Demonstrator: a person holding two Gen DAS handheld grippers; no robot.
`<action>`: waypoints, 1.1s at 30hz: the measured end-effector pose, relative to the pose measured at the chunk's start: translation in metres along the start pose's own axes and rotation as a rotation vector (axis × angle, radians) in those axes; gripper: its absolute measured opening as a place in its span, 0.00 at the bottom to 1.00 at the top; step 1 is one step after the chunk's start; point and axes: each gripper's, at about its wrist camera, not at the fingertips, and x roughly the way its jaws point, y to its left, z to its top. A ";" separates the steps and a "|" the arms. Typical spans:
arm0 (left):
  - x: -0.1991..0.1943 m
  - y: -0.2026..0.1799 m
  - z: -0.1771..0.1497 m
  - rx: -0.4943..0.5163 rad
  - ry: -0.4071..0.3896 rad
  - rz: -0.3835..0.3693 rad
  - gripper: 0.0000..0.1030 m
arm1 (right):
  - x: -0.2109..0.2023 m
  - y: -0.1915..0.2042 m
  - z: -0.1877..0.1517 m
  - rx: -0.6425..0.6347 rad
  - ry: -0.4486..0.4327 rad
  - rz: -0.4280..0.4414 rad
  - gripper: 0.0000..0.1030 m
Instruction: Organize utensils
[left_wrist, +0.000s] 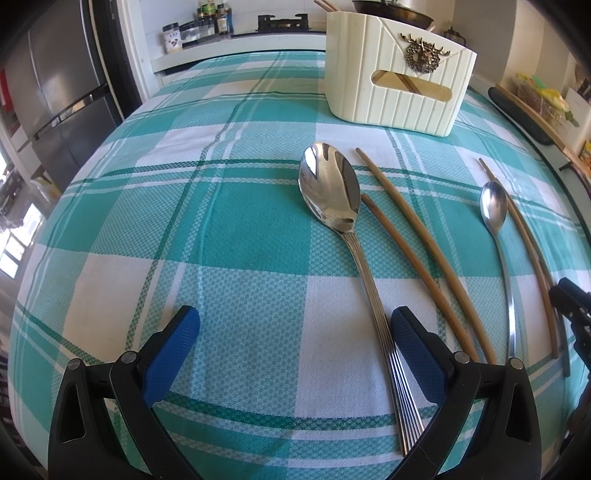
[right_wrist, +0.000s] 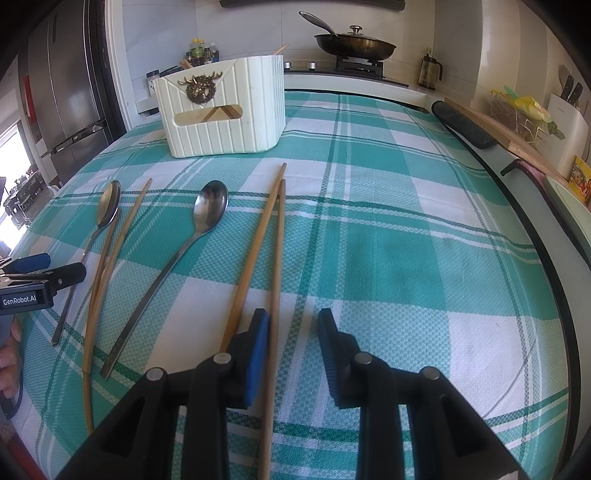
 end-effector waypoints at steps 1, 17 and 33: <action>-0.001 0.001 0.000 0.008 0.000 -0.003 1.00 | 0.000 0.000 0.000 0.000 0.001 -0.002 0.27; 0.017 0.059 0.026 0.107 0.143 -0.037 1.00 | 0.013 -0.013 0.025 -0.081 0.184 0.031 0.27; 0.065 0.000 0.106 0.306 0.203 -0.159 0.87 | 0.067 -0.014 0.097 -0.126 0.266 0.054 0.27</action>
